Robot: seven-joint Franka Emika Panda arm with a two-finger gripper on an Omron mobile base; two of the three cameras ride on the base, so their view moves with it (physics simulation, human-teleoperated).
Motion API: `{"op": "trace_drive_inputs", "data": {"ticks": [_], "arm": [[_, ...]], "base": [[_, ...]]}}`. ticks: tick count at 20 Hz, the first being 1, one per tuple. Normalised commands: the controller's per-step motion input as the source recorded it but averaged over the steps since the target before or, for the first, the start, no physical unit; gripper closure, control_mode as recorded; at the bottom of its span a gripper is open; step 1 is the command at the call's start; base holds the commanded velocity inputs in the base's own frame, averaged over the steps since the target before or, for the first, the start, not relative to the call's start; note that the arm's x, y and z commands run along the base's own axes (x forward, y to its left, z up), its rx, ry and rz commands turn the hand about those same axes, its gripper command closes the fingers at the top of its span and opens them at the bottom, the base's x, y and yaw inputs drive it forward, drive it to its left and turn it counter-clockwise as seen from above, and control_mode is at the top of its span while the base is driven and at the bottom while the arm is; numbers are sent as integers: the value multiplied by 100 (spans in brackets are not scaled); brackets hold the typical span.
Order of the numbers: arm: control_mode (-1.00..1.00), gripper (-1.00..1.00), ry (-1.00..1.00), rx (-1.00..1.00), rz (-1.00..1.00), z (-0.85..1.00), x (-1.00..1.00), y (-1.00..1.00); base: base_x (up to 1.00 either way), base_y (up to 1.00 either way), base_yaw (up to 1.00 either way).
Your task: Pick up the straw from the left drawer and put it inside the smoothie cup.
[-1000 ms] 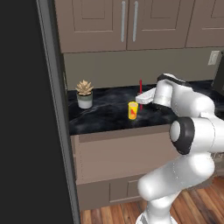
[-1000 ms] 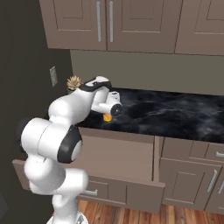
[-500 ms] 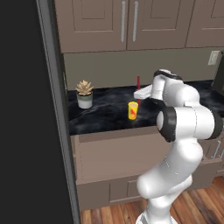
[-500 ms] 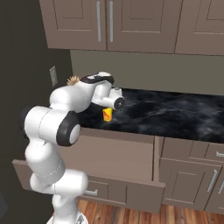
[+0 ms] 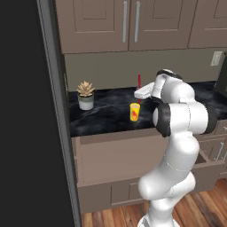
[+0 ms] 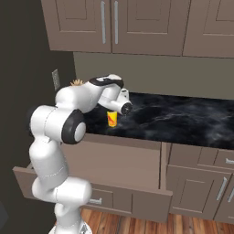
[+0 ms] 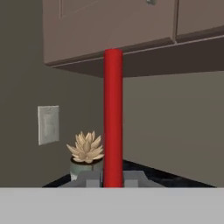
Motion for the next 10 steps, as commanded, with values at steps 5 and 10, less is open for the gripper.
{"op": "trace_drive_inputs", "data": {"ticks": [5,10], "arm": [[-100,100,-2,0,0,-12,23,0],[-100,100,0,0,0,-16,12,0]], "base": [[0,0,0],[0,0,0]]}}
